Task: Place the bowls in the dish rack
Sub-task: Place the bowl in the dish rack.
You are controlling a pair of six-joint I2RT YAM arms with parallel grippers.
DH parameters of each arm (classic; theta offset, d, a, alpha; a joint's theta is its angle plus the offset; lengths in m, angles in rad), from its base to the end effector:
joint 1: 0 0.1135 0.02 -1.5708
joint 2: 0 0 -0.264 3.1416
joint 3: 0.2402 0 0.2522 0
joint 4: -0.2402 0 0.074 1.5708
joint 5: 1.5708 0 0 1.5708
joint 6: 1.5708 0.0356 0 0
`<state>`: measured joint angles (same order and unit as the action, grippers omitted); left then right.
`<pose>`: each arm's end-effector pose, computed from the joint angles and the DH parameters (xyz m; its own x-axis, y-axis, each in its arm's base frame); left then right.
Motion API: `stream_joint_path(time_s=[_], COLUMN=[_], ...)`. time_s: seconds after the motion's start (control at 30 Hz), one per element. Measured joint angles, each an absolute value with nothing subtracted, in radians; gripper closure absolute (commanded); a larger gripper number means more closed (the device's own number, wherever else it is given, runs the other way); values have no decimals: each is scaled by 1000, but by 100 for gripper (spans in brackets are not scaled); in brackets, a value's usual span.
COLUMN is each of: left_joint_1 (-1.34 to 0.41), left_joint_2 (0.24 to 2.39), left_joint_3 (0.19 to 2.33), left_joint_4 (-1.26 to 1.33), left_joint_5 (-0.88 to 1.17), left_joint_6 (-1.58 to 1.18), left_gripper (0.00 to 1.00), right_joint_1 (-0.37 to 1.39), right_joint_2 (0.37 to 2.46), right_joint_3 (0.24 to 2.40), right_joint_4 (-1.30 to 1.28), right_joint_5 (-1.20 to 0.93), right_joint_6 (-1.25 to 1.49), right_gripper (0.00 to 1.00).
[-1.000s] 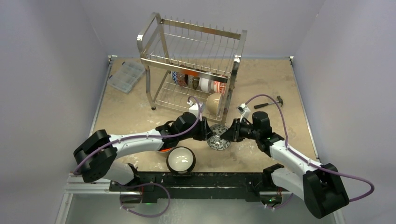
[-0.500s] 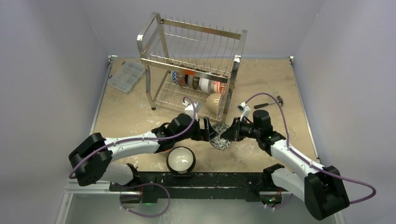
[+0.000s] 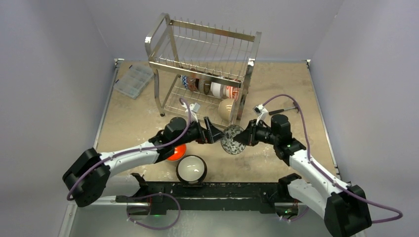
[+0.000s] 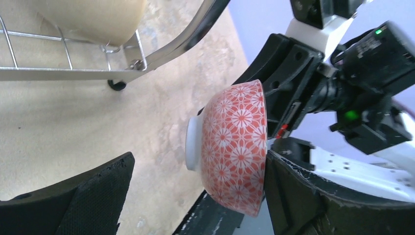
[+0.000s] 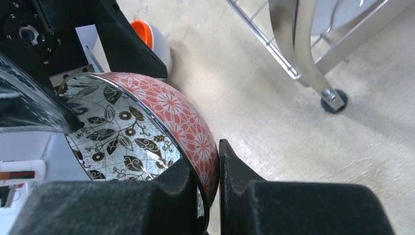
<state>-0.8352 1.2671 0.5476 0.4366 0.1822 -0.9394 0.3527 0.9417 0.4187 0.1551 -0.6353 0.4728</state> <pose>0.1761 -0.2042 0.2187 -0.7934 -0.3064 -0.5260 0.3481 0.4804 -0.8050 0.1829 0.0898 0.2197 -0.6637 0.1463 -0.7335 -0.5564 0.5588 0.6149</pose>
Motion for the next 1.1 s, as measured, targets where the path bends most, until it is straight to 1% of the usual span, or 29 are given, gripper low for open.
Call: stream_joint_path(time_s=[0.13, 0.37, 0.67, 0.73, 1.1], left_joint_1=[-785, -727, -727, -727, -757], left_joint_2=[1179, 1070, 1057, 1056, 1081], left_joint_3=[521, 508, 476, 476, 518], left_joint_4=[476, 495, 573, 591, 603], left_joint_5=[234, 255, 388, 415, 492], left_joint_6=[-965, -969, -952, -946, -892], left_gripper=[4, 4, 4, 2, 3], right_joint_1=[352, 352, 352, 352, 345], right_joint_2=[891, 857, 834, 835, 854], right_joint_3=[442, 479, 481, 481, 493], right_joint_4=[155, 171, 293, 321, 419], right_joint_5=[-615, -617, -675, -693, -767], right_joint_6=[464, 432, 427, 428, 440], right_gripper=[100, 100, 100, 100, 100])
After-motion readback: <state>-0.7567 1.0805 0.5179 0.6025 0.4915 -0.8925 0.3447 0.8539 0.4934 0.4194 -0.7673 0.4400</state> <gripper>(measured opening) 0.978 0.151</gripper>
